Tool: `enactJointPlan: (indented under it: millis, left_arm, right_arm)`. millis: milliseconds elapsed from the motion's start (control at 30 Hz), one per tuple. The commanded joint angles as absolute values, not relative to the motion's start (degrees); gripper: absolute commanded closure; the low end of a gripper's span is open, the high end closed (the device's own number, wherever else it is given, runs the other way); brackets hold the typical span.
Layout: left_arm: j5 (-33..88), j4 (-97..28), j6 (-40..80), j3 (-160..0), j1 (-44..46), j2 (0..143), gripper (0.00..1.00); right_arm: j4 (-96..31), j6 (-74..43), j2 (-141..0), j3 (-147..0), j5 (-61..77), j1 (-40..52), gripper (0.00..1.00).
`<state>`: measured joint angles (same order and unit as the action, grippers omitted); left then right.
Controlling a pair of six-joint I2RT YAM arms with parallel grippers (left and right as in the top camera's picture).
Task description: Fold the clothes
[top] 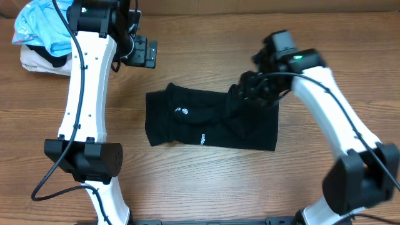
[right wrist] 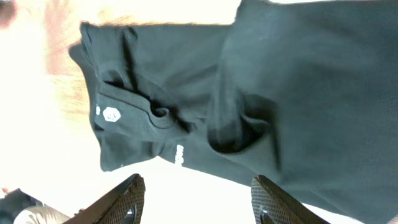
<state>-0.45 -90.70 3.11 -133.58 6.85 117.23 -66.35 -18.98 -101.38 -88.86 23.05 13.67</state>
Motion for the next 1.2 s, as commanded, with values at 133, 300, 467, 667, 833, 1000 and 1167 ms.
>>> enactJointPlan:
  millis: [133, 300, 467, 667, 833, 1000, 1167]
  left_arm:
    - [4.23, -96.79, 4.19, -131.57, 7.09, 115.13, 0.00]
    - [7.09, -94.28, 3.84, -121.95, 6.81, 115.04, 0.00]
    - [7.20, -85.86, 3.84, -110.72, 6.66, 115.04, 0.01]
    - [7.38, -77.10, 3.64, -98.80, 6.52, 115.04, 0.02]
    - [9.10, -68.99, 3.68, -90.11, 6.33, 115.04, 0.14]
    - [10.17, -60.75, 3.86, -80.86, 6.20, 115.02, 0.16]
    - [10.37, -55.83, 3.84, -74.91, 5.10, 115.02, 0.16]
  right_arm:
    - [-72.51, -16.03, -93.36, -91.31, 19.49, 7.05, 0.33]
    - [-74.56, -14.28, -93.38, -90.63, 16.12, 6.46, 0.28]
    - [-73.97, -14.26, -93.38, -90.35, 13.47, 6.46, 0.21]
    - [-73.47, -13.45, -93.38, -90.32, 12.32, 6.46, 0.19]
    - [-73.06, -13.45, -93.38, -90.32, 12.01, 6.46, 0.19]
    - [-72.90, -13.50, -93.38, -90.32, 12.01, 6.46, 0.19]
    - [-72.97, -13.50, -93.38, -90.32, 12.03, 6.46, 0.19]
